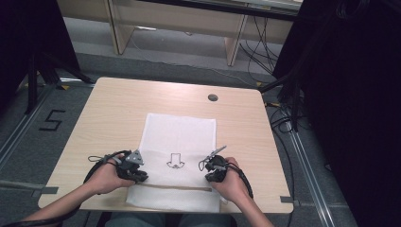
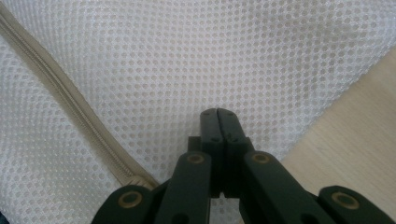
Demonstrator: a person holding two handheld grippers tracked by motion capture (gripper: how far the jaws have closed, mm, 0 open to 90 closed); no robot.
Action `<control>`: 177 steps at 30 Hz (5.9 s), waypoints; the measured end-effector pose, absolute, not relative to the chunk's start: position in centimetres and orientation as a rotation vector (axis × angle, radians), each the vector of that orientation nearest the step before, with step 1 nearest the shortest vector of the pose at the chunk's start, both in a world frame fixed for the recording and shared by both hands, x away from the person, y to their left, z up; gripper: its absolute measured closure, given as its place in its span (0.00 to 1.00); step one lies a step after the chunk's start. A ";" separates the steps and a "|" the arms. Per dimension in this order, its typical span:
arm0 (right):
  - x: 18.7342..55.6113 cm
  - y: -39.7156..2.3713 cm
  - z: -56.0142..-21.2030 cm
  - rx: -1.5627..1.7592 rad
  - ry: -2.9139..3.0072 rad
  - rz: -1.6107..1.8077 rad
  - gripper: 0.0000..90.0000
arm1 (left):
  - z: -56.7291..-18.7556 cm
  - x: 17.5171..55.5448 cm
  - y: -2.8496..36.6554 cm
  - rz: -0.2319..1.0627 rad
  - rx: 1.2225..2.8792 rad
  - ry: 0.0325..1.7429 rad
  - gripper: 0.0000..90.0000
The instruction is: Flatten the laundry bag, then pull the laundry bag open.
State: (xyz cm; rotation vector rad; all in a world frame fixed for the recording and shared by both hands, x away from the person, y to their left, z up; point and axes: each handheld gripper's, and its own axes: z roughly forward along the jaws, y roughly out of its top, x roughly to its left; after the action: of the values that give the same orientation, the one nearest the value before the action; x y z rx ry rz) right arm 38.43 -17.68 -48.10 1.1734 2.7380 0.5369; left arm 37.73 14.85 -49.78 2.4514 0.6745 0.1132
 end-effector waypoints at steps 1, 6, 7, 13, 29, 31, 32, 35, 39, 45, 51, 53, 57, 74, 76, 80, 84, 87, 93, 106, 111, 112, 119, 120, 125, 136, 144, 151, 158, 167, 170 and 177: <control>38.4 -17.7 -48.1 1.173 2.738 0.537 1.00 | -49.7 38.0 14.8 0.125 2.462 0.651 0.90; 38.8 -18.1 -48.1 1.214 2.725 0.541 1.00 | -49.7 38.0 14.5 0.148 2.467 0.646 0.90; 38.8 -18.1 -48.1 1.222 2.715 0.552 1.00 | -49.8 38.0 14.5 0.145 2.458 0.658 0.90; 38.5 -18.6 -47.6 1.256 2.661 0.630 0.95 | -49.9 37.7 15.0 0.170 2.426 0.645 0.80; 37.0 -22.3 -46.3 1.354 2.505 0.772 0.78 | -48.9 38.0 15.2 0.276 2.110 0.687 0.44; 36.9 -22.5 -46.3 1.366 2.498 0.776 0.78 | -49.0 38.2 15.1 0.270 2.094 0.696 0.44; 36.8 -22.8 -46.2 1.346 2.499 0.782 0.78 | -49.1 38.1 15.0 0.261 2.095 0.714 0.44; 36.6 -22.9 -46.1 1.379 2.425 0.835 0.77 | -49.1 38.1 14.9 0.266 2.097 0.705 0.44; 36.3 -23.1 -46.0 1.421 2.383 0.882 0.78 | -49.0 38.0 15.0 0.269 2.094 0.701 0.44; 36.0 -23.5 -45.6 1.378 2.446 0.775 0.90 | -48.7 37.9 14.8 0.264 2.072 0.696 0.48; 36.0 -23.4 -45.8 1.376 2.475 0.818 0.95 | -48.5 38.0 14.3 0.246 2.067 0.677 0.52; 35.9 -23.2 -45.9 1.349 2.480 0.813 0.97 | -48.4 38.1 14.0 0.245 2.070 0.673 0.55; 35.6 -22.9 -45.8 1.331 2.533 0.740 0.98 | -48.0 38.2 13.5 0.233 2.080 0.611 0.57; 34.2 -21.9 -46.6 1.345 2.624 0.693 1.00 | -47.0 37.6 8.8 0.179 2.123 0.501 0.69; 34.4 -21.9 -46.8 1.307 2.638 0.727 1.00 | -47.0 37.5 8.4 0.173 2.132 0.501 0.69; 34.4 -22.0 -47.3 1.327 2.654 0.708 1.00 | -47.1 37.5 7.5 0.162 2.149 0.469 0.69; 34.4 -22.0 -47.5 1.335 2.654 0.698 1.00 | -47.3 37.5 6.8 0.152 2.162 0.451 0.69; 34.4 -21.9 -47.6 1.374 2.654 0.686 1.00 | -47.4 37.5 6.2 0.144 2.166 0.435 0.69; 34.7 -21.8 -48.2 1.380 2.668 0.709 1.00 | -47.7 37.2 4.7 0.119 2.174 0.404 0.69; 34.7 -21.6 -48.4 1.396 2.668 0.708 1.00 | -48.3 36.6 1.4 0.076 2.207 0.337 0.69; 34.8 -21.6 -48.5 1.392 2.669 0.729 1.00 | -48.5 36.5 0.8 0.068 2.217 0.322 0.70; 34.8 -21.6 -48.5 1.390 2.671 0.733 1.00 | -48.5 36.5 0.7 0.068 2.223 0.314 0.70; 35.0 -21.0 -48.5 1.369 2.680 0.739 1.00 | -49.2 36.5 -0.1 0.049 2.246 0.296 0.73; 35.0 -21.0 -48.5 1.369 2.680 0.739 1.00 | -49.3 36.4 -0.2 0.043 2.253 0.292 0.73; 35.1 -20.5 -48.6 1.357 2.683 0.745 1.00 | -49.9 36.4 -0.5 0.043 2.266 0.291 0.75; 35.1 -20.4 -48.6 1.365 2.687 0.740 1.00 | -50.4 36.8 -1.6 0.036 2.290 0.260 0.79; 35.1 -20.5 -48.6 1.350 2.687 0.746 1.00 | -50.5 36.8 -2.3 0.051 2.312 0.244 0.83; 35.1 -20.5 -48.6 1.371 2.686 0.739 1.00 | -50.6 36.8 -2.9 0.053 2.316 0.239 0.87; 35.2 -20.5 -48.6 1.353 2.687 0.753 1.00 | -50.4 37.0 -2.8 0.035 2.312 0.266 0.90; 35.2 -20.5 -48.6 1.345 2.692 0.754 1.00 | -50.1 37.0 -2.8 0.025 2.310 0.265 0.91; 35.1 -20.5 -48.6 1.365 2.690 0.736 1.00 | -50.0 37.0 -2.8 0.026 2.307 0.261 0.91; 35.0 -20.3 -48.5 1.334 2.701 0.727 1.00 | -49.9 36.8 -2.7 0.041 2.312 0.243 0.91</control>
State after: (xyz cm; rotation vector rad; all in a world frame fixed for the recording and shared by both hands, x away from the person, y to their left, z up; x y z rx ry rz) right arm 35.04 -20.31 -48.53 1.3337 2.7012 0.7268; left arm 36.83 -2.73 -49.88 2.3121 0.2432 0.0410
